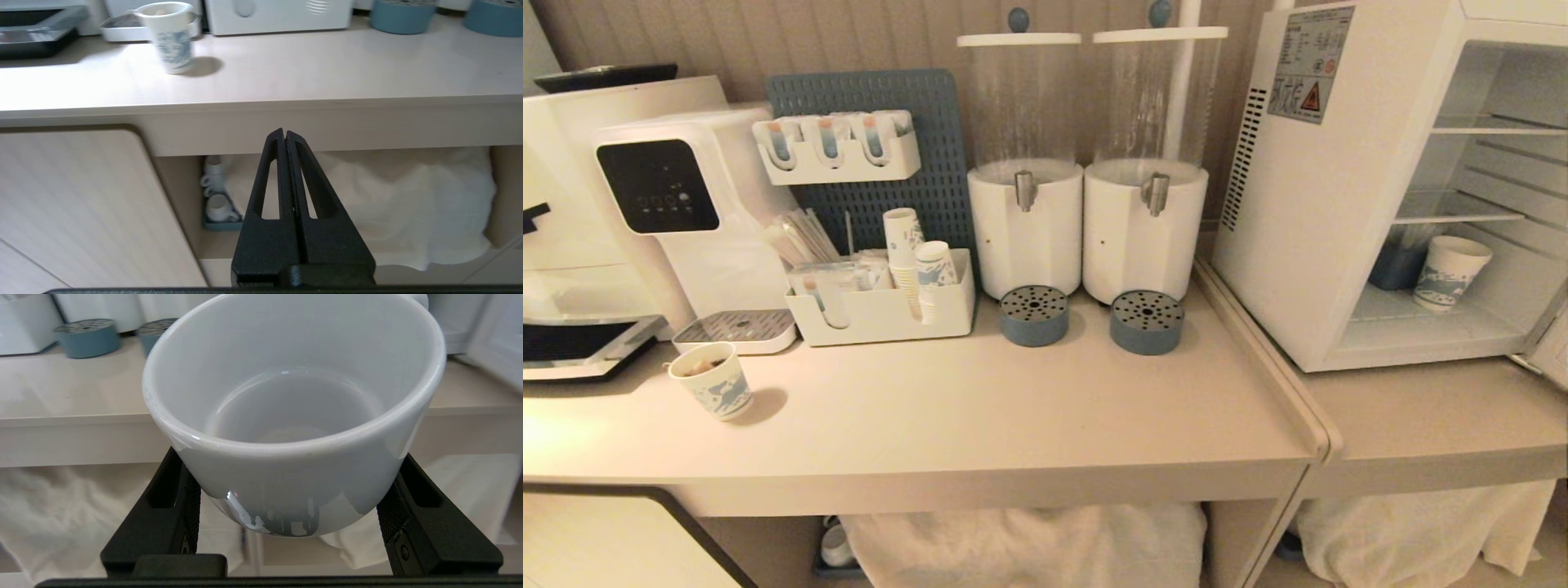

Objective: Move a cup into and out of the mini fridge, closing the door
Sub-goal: Place the ceramic cup on the table

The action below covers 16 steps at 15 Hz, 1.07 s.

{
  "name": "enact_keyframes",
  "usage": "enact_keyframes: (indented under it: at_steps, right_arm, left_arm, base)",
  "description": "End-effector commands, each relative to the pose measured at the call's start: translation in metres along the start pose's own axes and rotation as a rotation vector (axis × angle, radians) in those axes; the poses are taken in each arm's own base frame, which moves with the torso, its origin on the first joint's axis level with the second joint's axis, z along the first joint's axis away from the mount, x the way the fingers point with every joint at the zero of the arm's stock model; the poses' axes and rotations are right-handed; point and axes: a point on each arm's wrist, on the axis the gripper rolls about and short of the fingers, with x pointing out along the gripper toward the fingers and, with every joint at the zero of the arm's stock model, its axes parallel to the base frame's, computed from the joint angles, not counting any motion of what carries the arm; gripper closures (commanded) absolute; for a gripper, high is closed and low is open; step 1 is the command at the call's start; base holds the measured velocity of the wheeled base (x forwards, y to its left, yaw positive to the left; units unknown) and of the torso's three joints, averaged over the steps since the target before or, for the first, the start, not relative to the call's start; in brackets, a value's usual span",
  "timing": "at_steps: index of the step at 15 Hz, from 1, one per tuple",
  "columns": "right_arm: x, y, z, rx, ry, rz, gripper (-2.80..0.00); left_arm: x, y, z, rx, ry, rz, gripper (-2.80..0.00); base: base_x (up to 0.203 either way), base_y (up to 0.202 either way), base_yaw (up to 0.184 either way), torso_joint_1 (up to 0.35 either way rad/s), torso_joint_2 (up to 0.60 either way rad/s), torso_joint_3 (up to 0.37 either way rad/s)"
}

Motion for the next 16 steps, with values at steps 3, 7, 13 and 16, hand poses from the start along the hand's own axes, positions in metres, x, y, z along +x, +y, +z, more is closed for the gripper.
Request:
enact_keyframes:
  at_steps: [3,7,13,16]
  right_arm:
    - [0.0014,0.0001,-0.005,0.0,0.02,0.001,0.0]
    - [0.0014,0.0001,-0.005,-0.001,0.02,0.001,0.0]
    - [0.0014,0.0001,-0.005,0.0,0.02,0.001,0.0]
    - [0.0014,0.0001,-0.005,0.0,0.02,0.001,0.0]
  left_arm:
    - [0.0,0.0,0.0,0.0,-0.001,0.001,0.0]
    - [0.0,0.0,0.0,0.0,-0.001,0.002,0.0]
    - [0.0,0.0,0.0,0.0,-0.001,0.0,0.0]
    - [0.0,0.0,0.0,0.0,-0.001,0.001,0.0]
  base:
    - [0.0,0.193,-0.001,0.004,0.0,0.004]
    - [0.0,0.195,0.001,0.001,0.0,0.003]
    - [0.0,0.193,0.0,0.003,0.0,0.004]
    - [0.0,0.189,0.0,0.002,0.0,0.003]
